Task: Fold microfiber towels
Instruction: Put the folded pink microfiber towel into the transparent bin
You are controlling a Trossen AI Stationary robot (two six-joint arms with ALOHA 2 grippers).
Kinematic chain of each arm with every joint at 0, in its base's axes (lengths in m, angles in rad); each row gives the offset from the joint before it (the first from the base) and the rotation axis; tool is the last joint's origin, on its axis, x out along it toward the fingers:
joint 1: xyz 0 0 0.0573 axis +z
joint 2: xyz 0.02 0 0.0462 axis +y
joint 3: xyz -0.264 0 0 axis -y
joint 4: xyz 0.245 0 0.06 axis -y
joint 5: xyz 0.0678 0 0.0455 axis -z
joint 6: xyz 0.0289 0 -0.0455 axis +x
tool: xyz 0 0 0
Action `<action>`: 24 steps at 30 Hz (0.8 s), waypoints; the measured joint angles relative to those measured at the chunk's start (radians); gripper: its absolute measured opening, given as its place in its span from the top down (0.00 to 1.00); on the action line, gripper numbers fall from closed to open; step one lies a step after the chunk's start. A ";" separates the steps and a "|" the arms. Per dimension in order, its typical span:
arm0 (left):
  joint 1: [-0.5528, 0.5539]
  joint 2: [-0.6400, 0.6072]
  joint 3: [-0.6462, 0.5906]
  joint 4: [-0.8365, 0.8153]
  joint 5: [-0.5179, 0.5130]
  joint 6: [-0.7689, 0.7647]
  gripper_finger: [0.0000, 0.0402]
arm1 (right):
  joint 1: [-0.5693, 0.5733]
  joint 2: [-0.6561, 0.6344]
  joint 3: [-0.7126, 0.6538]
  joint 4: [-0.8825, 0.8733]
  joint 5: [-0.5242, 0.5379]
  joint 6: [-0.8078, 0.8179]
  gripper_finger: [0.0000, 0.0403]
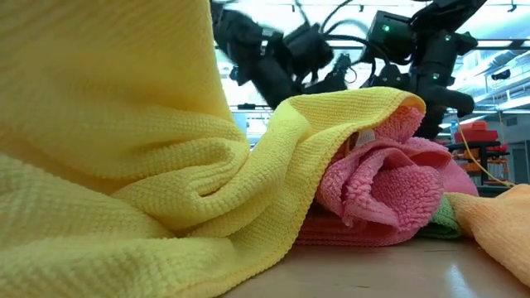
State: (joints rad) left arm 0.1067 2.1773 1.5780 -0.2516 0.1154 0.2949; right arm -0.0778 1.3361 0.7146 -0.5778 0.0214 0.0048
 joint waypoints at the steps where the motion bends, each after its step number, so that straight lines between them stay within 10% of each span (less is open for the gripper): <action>1: 0.006 0.000 -0.027 0.040 0.010 -0.004 0.70 | 0.008 0.000 0.000 -0.004 0.006 0.001 1.00; 12: 0.014 0.001 -0.154 0.309 0.124 -0.131 0.70 | 0.056 0.000 0.000 -0.001 0.012 0.032 1.00; 24: 0.021 -0.055 -0.152 0.332 0.123 -0.108 0.44 | 0.055 0.000 -0.001 0.006 0.012 0.025 1.00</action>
State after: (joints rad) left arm 0.1272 2.1220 1.4265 0.0799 0.2379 0.1866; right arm -0.0227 1.3365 0.7139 -0.5717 0.0338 0.0298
